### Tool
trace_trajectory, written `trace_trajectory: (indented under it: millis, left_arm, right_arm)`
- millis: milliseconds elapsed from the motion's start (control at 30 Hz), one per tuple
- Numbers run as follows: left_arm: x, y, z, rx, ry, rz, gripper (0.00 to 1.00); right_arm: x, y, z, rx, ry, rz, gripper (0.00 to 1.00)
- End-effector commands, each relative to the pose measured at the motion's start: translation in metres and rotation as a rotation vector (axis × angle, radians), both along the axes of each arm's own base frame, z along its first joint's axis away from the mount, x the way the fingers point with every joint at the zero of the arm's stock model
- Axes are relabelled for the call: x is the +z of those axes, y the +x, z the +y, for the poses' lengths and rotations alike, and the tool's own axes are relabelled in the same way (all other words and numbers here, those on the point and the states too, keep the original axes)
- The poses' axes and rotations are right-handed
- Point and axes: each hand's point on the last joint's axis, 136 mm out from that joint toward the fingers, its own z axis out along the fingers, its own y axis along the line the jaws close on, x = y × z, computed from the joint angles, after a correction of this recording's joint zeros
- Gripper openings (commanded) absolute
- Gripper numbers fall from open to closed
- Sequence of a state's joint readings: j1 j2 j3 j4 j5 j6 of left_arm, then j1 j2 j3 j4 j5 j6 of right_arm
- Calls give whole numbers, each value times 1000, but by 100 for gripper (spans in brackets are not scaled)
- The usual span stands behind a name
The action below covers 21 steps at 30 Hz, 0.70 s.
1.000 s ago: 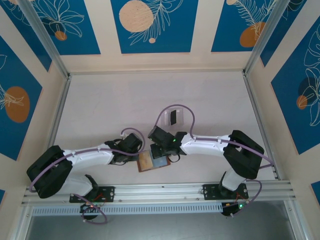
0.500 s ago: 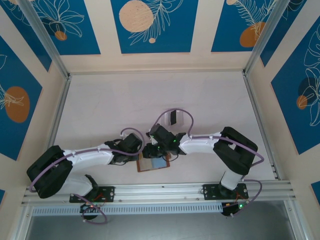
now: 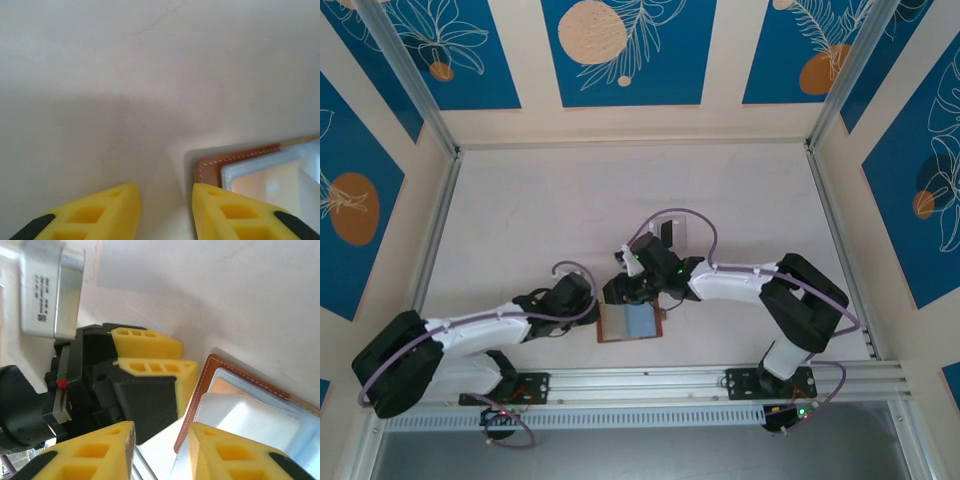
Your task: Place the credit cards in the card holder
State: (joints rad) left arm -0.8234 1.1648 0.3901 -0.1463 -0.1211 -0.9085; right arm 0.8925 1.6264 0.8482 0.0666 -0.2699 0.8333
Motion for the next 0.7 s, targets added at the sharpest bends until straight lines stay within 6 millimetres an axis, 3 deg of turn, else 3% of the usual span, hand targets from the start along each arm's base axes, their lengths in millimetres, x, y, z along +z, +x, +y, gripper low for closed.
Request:
trace_trajectory:
  millis: [0,200,400,667]
  left_arm:
    - [-16,-34,33,14,55,136,44]
    - [14,-34,44,14,39,99,51]
    - [29,-29,21,-76,-19,98,56]
    - [29,-21,-14,-157,-78,102,57]
  right_arm:
    - [-7,-9,-10,27,-28,18,32]
    - [-34,-7,5,34,-45,74,22]
    - [-57,-3,10,25,-107,99,24]
    - [-32,5,-2,3,-131,62,33]
